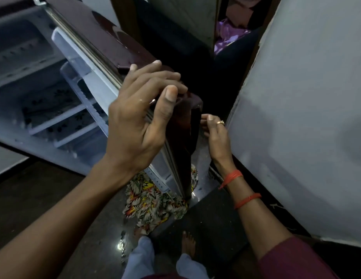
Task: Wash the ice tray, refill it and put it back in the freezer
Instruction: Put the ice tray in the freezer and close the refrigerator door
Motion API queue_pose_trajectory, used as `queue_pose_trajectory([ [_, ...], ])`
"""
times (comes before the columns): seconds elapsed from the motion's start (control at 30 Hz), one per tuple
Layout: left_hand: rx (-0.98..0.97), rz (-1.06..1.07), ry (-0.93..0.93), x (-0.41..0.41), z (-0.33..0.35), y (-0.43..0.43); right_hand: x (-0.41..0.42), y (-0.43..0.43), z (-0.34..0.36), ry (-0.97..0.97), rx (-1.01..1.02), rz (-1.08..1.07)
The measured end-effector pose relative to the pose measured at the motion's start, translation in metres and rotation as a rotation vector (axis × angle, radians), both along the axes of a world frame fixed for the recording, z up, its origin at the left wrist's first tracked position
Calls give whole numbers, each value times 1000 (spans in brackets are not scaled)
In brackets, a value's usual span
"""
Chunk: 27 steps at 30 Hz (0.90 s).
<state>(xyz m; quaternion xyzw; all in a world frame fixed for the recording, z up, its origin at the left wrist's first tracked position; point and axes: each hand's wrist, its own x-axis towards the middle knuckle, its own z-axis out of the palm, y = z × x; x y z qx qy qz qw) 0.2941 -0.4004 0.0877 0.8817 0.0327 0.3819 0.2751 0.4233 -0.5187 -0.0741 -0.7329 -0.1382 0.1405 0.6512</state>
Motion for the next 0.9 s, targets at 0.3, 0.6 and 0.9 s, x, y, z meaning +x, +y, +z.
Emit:
queue_pose_trajectory([
  [0.3, -71, 149, 2, -60, 0, 2, -37, 15, 15, 93, 18, 461],
  [0.6, -86, 311, -62, -117, 2, 23, -78, 52, 22, 154, 133, 686],
  [0.9, -78, 540, -63, -173, 4, 53, -133, 107, 20, 220, 174, 859],
])
